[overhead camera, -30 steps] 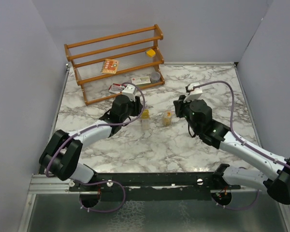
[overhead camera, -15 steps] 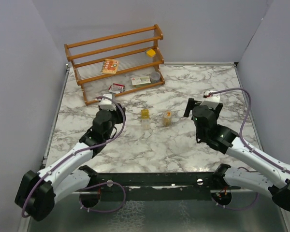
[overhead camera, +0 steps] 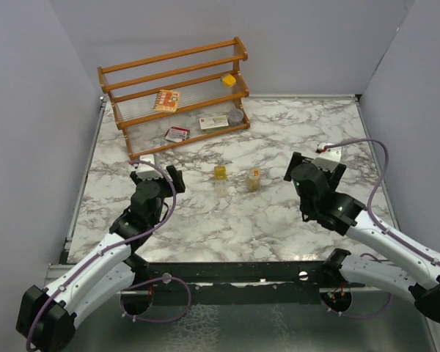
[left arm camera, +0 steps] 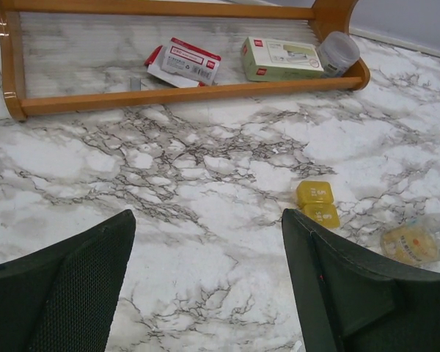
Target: Sort the pills into containers
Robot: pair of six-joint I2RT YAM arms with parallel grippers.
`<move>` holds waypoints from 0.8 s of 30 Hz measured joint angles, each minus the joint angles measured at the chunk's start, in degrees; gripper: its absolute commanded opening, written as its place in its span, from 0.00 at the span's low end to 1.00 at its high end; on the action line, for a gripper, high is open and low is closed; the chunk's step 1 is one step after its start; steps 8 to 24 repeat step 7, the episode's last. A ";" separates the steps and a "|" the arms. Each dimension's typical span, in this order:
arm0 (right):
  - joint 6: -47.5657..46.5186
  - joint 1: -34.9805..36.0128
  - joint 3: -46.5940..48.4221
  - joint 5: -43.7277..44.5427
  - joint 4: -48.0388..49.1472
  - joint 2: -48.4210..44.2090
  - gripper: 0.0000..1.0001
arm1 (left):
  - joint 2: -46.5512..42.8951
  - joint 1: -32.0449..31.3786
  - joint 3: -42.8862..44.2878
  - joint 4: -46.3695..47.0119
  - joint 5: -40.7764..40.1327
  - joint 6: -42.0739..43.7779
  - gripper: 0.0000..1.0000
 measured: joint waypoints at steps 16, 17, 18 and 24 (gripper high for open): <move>1.25 0.00 -2.43 1.79 -0.63 -5.90 0.98 | -1.18 0.00 -1.99 -1.31 -0.07 -0.96 0.89; 1.25 0.00 -2.43 1.79 -0.63 -5.90 0.98 | -1.18 0.00 -1.99 -1.31 -0.07 -0.96 0.89; 1.25 0.00 -2.43 1.79 -0.63 -5.90 0.98 | -1.18 0.00 -1.99 -1.31 -0.07 -0.96 0.89; 1.25 0.00 -2.43 1.79 -0.63 -5.90 0.98 | -1.18 0.00 -1.99 -1.31 -0.07 -0.96 0.89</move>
